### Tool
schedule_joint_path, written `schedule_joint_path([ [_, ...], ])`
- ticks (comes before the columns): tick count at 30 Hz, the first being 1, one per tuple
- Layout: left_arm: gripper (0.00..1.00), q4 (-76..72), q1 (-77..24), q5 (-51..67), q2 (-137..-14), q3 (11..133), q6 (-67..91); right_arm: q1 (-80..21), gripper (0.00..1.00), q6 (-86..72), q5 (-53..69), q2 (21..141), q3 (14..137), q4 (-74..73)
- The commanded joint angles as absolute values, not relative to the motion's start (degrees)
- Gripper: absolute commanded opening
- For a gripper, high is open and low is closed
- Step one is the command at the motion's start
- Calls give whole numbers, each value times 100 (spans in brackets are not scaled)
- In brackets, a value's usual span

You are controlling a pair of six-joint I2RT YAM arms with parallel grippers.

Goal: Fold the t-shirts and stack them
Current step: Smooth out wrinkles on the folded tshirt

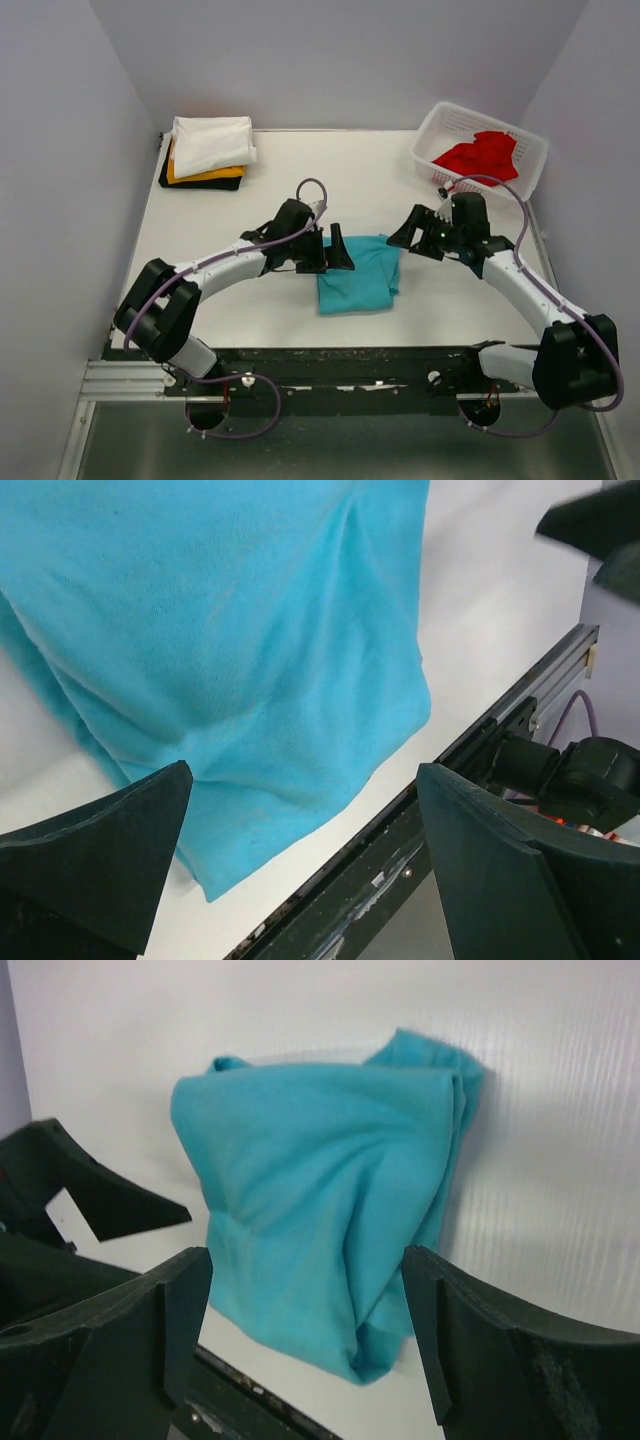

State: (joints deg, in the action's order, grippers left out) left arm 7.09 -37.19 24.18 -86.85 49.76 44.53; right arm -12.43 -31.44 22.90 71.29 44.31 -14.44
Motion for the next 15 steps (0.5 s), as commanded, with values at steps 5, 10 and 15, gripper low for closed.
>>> schedule_joint_path([
  [5, 99, 873, -3718, 2217, -9277, 5707, 4233, -1247, 62, -3408, 3510, 6957, 3392, -1758],
  [10, 99, 773, -3713, 2307, -9542, 5631, 4278, -1248, 52, -3365, 3521, 7351, 3426, -1500],
  [15, 99, 515, -3711, 2494, -9757, 5485, 4417, -1248, 45, -3371, 3403, 7792, 3441, -1276],
])
